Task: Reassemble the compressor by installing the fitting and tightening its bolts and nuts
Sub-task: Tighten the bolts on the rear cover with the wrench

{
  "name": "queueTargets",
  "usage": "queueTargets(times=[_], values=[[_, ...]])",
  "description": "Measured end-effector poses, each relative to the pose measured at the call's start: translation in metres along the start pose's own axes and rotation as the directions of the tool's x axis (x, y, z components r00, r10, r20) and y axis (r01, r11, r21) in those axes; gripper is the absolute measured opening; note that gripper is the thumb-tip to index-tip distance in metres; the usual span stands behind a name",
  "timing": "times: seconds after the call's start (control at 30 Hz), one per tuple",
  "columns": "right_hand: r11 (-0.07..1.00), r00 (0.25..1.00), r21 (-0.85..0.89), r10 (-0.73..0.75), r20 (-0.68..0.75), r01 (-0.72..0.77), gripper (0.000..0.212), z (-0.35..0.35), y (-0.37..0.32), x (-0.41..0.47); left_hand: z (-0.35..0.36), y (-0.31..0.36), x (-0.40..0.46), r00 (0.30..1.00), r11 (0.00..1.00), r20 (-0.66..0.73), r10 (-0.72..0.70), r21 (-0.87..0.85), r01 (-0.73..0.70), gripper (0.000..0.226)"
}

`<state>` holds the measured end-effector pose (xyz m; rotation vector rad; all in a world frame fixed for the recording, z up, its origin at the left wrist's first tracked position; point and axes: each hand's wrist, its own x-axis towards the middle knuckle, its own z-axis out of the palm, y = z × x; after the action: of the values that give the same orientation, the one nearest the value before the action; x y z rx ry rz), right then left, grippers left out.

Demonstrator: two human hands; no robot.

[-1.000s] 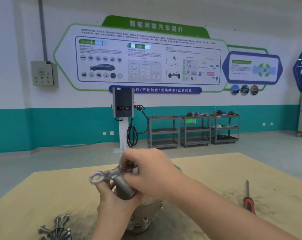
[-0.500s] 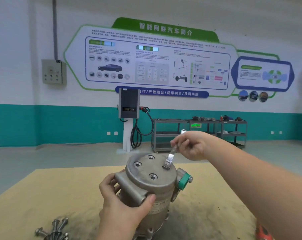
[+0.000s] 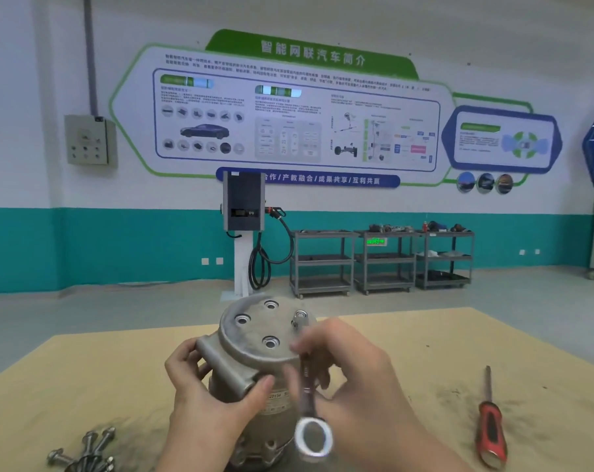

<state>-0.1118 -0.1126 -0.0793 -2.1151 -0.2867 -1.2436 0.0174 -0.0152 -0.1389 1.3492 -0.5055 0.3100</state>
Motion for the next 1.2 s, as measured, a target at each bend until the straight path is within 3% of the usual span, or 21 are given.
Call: queueTargets(times=[0.1,0.17,0.27,0.33,0.4,0.43,0.5,0.57,0.6,0.7,0.77,0.83,0.9,0.93,1.0,1.03,1.1,1.13,1.2], values=[[0.946,0.929,-0.29,-0.031,0.369,0.146,0.013,0.017,-0.018,0.046,0.002,-0.002,0.005,0.998,0.997,-0.063,-0.009,-0.073,0.005,0.09],[0.889,0.88,-0.434,0.085,0.467,0.145,0.01,0.034,-0.025,0.082,0.003,-0.003,0.006,0.997,0.995,-0.044,-0.058,-0.081,0.054,0.09],[0.836,0.794,-0.546,0.368,0.484,-0.054,0.006,0.054,-0.014,0.139,0.001,-0.007,0.004,0.998,0.997,-0.035,-0.042,-0.06,0.04,0.097],[0.794,0.689,-0.531,0.563,0.457,-0.297,0.011,0.053,0.006,0.166,0.003,-0.005,0.0,0.999,0.998,-0.005,-0.044,-0.045,0.044,0.098],[0.718,0.572,-0.337,0.692,0.441,-0.609,0.009,0.043,0.025,0.178,0.003,-0.005,-0.002,0.999,0.998,-0.011,-0.054,-0.035,0.053,0.101],[0.62,0.506,-0.18,0.749,0.428,-0.764,0.013,0.035,0.037,0.179,0.003,-0.003,-0.003,0.998,0.998,-0.016,-0.057,-0.026,0.056,0.101],[0.283,0.347,0.209,0.835,0.427,-0.936,0.012,0.013,0.059,0.172,0.006,0.001,-0.004,0.997,0.997,-0.008,-0.074,0.002,0.074,0.095],[-0.103,0.231,0.603,0.863,0.45,-0.791,0.008,-0.01,0.078,0.157,0.007,0.005,-0.005,0.996,0.996,0.006,-0.089,0.026,0.089,0.088],[-0.22,0.226,0.736,0.862,0.454,-0.641,0.006,-0.02,0.086,0.147,0.007,0.005,-0.005,0.996,0.996,0.01,-0.084,0.031,0.084,0.089],[-0.334,0.276,0.88,0.859,0.431,-0.337,0.015,-0.047,0.093,0.108,0.007,0.006,-0.004,0.997,0.996,0.015,-0.08,0.052,0.079,0.094],[-0.302,0.385,0.886,0.816,0.431,-0.352,0.012,-0.054,0.083,0.072,0.007,0.007,-0.004,0.996,0.995,0.016,-0.085,0.06,0.084,0.097],[-0.123,0.505,0.893,0.787,0.354,-0.433,0.009,-0.05,0.07,0.039,0.007,0.009,-0.005,0.997,0.996,0.009,-0.077,0.039,0.077,0.105],[0.169,0.643,0.912,0.756,0.122,-0.373,0.012,-0.037,0.055,0.012,0.006,0.01,-0.005,0.997,0.997,0.01,-0.078,0.019,0.077,0.106],[0.375,0.72,0.869,0.694,-0.031,-0.324,0.014,-0.03,0.046,0.001,0.005,0.011,-0.004,0.996,0.996,0.019,-0.082,0.018,0.082,0.106],[0.804,0.872,0.553,0.416,-0.259,-0.219,0.02,-0.018,0.028,-0.011,0.004,0.009,-0.004,0.996,0.996,0.035,-0.085,0.031,0.084,0.105],[0.939,0.947,0.32,0.211,-0.242,-0.127,0.024,-0.011,0.017,-0.011,0.004,0.009,-0.004,0.996,0.996,0.033,-0.08,0.031,0.079,0.105],[0.994,0.997,-0.072,-0.081,0.004,0.081,0.021,0.0,0.001,0.002,0.005,0.007,-0.004,0.997,0.997,0.011,-0.071,0.0,0.071,0.106],[0.967,0.982,-0.2,-0.131,0.137,0.157,0.019,0.007,-0.005,0.015,0.006,0.006,-0.004,0.997,0.997,-0.006,-0.072,-0.022,0.072,0.11],[0.907,0.931,-0.364,-0.077,0.356,0.214,0.014,0.023,-0.018,0.05,0.007,0.004,-0.002,0.998,0.998,-0.005,-0.055,-0.035,0.055,0.119]])
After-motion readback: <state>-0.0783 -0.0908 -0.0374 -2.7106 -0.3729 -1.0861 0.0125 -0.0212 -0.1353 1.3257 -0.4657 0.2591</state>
